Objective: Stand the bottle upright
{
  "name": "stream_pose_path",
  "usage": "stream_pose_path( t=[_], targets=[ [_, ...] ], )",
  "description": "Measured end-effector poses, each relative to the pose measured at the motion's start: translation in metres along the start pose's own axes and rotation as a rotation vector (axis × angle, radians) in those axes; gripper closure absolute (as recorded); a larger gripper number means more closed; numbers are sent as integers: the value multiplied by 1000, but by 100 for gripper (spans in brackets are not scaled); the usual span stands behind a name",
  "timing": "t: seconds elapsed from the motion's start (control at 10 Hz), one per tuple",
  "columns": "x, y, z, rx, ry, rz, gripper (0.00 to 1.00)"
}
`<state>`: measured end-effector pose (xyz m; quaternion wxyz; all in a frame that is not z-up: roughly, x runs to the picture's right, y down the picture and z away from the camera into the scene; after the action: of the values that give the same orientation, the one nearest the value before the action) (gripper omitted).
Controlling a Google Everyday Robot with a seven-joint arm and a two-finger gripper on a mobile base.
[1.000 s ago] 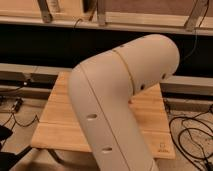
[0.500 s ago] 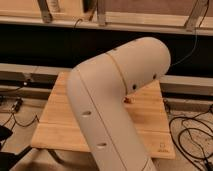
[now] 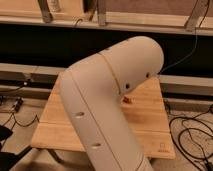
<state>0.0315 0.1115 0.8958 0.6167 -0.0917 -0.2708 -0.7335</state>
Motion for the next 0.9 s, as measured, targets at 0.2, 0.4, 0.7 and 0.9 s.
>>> stream_pose_path(
  t=[0.2, 0.4, 0.7, 0.9],
  targets=[
    [6, 2, -2, -21, 14, 4, 20],
    [11, 8, 4, -59, 17, 15, 20],
    [17, 21, 20, -122, -1, 44, 21],
    [19, 22, 23, -136, -5, 51, 33]
  ],
)
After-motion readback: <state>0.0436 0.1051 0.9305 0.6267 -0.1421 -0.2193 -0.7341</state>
